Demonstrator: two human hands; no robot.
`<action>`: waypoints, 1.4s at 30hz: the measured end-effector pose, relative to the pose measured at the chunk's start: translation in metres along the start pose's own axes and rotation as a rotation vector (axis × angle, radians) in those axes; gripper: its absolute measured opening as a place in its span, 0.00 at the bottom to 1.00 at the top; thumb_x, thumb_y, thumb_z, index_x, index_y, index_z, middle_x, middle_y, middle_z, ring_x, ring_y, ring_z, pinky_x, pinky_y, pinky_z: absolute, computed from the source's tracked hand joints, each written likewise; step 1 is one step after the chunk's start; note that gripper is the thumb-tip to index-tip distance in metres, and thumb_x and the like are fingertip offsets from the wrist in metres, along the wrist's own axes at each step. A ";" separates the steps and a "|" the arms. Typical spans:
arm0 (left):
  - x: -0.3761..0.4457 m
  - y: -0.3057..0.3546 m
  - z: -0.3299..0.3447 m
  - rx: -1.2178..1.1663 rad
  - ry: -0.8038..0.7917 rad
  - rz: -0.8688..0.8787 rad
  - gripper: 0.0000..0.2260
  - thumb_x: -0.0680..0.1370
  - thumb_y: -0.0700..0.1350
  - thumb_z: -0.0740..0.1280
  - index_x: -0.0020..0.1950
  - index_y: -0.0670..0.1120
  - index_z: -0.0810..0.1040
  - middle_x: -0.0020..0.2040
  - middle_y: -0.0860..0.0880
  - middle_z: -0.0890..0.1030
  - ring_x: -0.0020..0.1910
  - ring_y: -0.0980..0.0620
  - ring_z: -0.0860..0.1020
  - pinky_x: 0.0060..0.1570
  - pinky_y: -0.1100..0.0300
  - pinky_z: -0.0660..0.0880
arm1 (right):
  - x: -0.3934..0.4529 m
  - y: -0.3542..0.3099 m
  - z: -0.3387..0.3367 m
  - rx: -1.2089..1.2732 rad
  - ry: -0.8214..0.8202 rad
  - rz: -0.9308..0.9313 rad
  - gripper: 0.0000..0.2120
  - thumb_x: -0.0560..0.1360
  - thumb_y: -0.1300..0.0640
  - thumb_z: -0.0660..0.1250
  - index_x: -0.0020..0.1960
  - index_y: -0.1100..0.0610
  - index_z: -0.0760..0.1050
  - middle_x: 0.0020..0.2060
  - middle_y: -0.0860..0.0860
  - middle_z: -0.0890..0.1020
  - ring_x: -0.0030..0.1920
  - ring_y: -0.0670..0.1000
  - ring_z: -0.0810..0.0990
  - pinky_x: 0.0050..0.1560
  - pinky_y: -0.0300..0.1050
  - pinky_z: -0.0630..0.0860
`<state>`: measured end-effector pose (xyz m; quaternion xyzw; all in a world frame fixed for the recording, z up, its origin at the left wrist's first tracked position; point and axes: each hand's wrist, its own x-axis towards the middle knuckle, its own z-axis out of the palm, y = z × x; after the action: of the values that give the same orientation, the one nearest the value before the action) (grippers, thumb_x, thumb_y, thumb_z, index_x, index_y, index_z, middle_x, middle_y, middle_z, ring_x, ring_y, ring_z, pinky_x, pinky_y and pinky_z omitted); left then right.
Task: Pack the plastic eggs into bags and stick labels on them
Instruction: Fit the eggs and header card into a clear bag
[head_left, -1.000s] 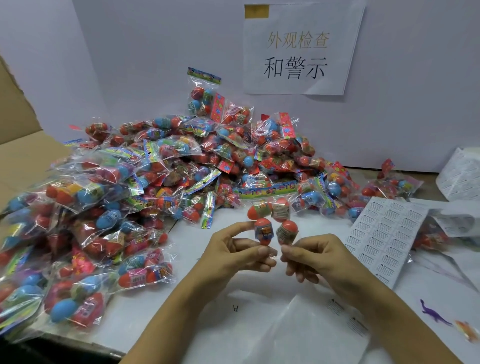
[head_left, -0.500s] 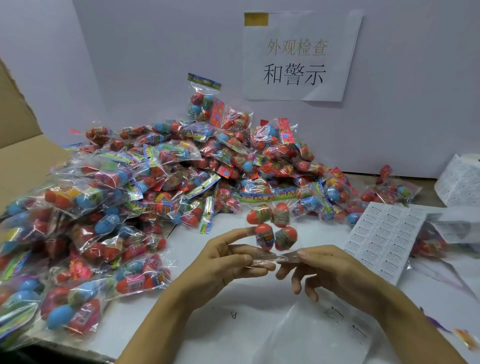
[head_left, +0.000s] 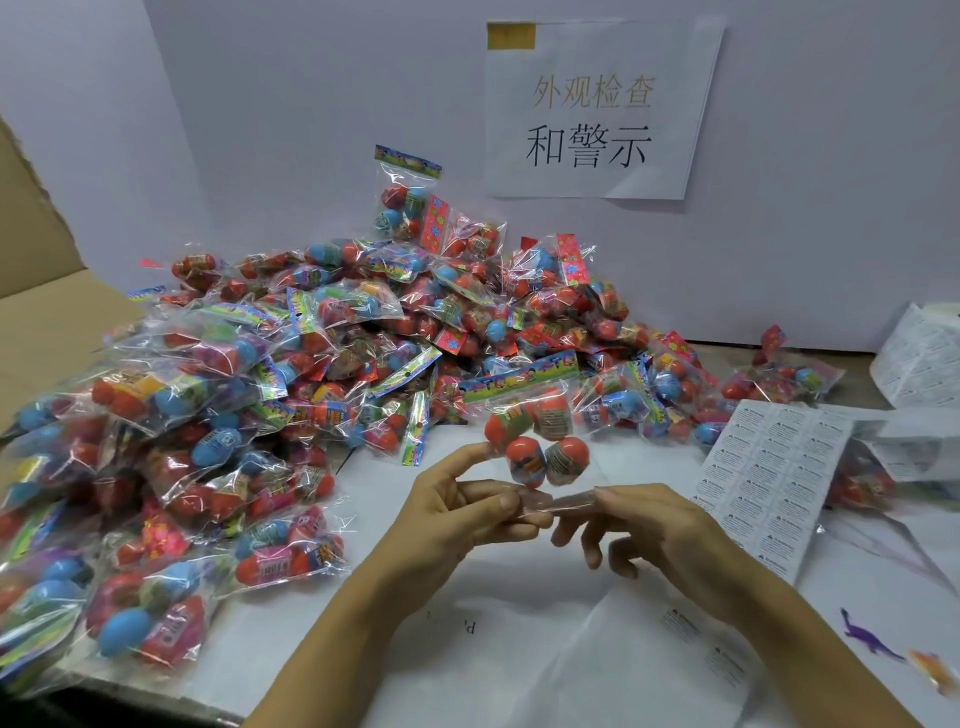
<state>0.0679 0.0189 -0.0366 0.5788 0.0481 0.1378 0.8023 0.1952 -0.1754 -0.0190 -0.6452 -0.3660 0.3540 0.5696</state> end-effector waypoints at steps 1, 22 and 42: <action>0.000 0.000 0.000 -0.010 -0.012 -0.004 0.22 0.75 0.35 0.72 0.67 0.46 0.74 0.52 0.32 0.85 0.49 0.36 0.86 0.48 0.55 0.83 | 0.000 0.000 -0.002 -0.001 0.007 -0.004 0.21 0.77 0.49 0.56 0.56 0.54 0.86 0.50 0.56 0.86 0.41 0.50 0.79 0.34 0.41 0.70; -0.011 -0.015 0.004 0.714 -0.271 0.163 0.40 0.79 0.37 0.66 0.81 0.68 0.52 0.76 0.64 0.70 0.77 0.61 0.66 0.72 0.64 0.68 | 0.014 0.021 0.035 -0.171 0.504 -0.180 0.17 0.70 0.42 0.76 0.53 0.49 0.83 0.47 0.44 0.87 0.52 0.44 0.84 0.49 0.48 0.82; 0.000 -0.006 0.010 0.035 0.069 -0.121 0.22 0.68 0.35 0.78 0.57 0.40 0.74 0.41 0.42 0.84 0.39 0.47 0.83 0.38 0.57 0.80 | 0.015 0.017 0.017 0.114 0.100 -0.032 0.17 0.69 0.39 0.71 0.40 0.54 0.81 0.34 0.52 0.77 0.31 0.48 0.70 0.28 0.41 0.64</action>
<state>0.0709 0.0074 -0.0388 0.5835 0.1132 0.1080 0.7969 0.1893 -0.1555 -0.0383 -0.6229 -0.3265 0.3324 0.6284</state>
